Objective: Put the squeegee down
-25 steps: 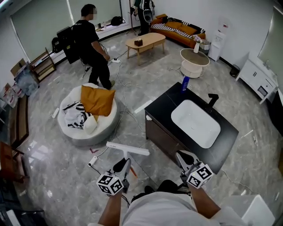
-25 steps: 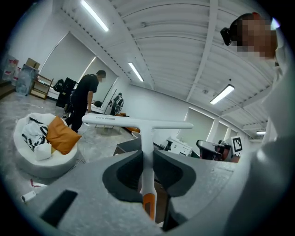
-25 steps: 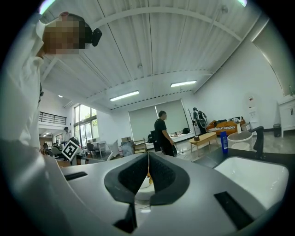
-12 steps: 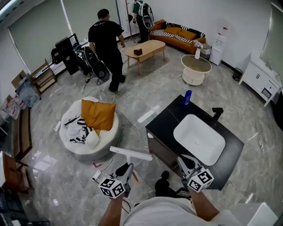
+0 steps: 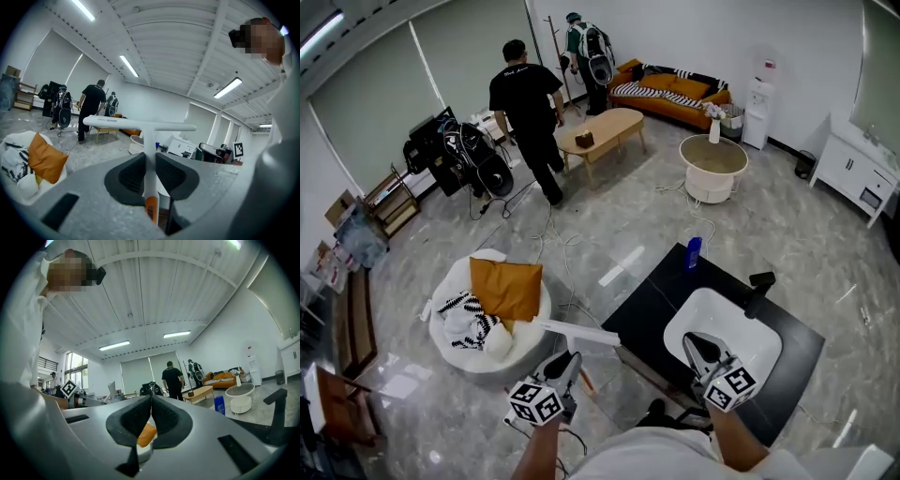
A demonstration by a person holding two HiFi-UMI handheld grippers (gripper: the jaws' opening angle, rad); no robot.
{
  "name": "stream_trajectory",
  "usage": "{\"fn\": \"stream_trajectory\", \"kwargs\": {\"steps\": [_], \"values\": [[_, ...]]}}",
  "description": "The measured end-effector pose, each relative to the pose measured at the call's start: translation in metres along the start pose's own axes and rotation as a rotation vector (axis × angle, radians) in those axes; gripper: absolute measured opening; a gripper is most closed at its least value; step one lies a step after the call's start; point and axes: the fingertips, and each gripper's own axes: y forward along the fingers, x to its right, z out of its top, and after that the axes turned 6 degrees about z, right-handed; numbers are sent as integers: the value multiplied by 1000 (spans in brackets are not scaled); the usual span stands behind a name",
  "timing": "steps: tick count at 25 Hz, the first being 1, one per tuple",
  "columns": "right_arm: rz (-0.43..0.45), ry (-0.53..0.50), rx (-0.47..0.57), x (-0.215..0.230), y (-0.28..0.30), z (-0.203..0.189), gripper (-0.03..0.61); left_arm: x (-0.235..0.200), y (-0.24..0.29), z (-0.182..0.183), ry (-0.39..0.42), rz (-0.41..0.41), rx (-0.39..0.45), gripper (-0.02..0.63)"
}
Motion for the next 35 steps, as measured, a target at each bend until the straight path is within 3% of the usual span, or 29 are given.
{"fn": "stream_trajectory", "kwargs": {"steps": [8, 18, 31, 35], "values": [[-31, 15, 9, 70, 23, 7, 15, -4, 86, 39, 26, -21, -59, 80], [-123, 53, -11, 112, 40, -13, 15, -14, 162, 59, 36, -100, -149, 80], [-426, 44, 13, 152, 69, -6, 15, -33, 281, 57, 68, -350, -401, 80], [-524, 55, 16, 155, 65, -14, 15, -33, 311, 42, 44, -431, -477, 80]]}}
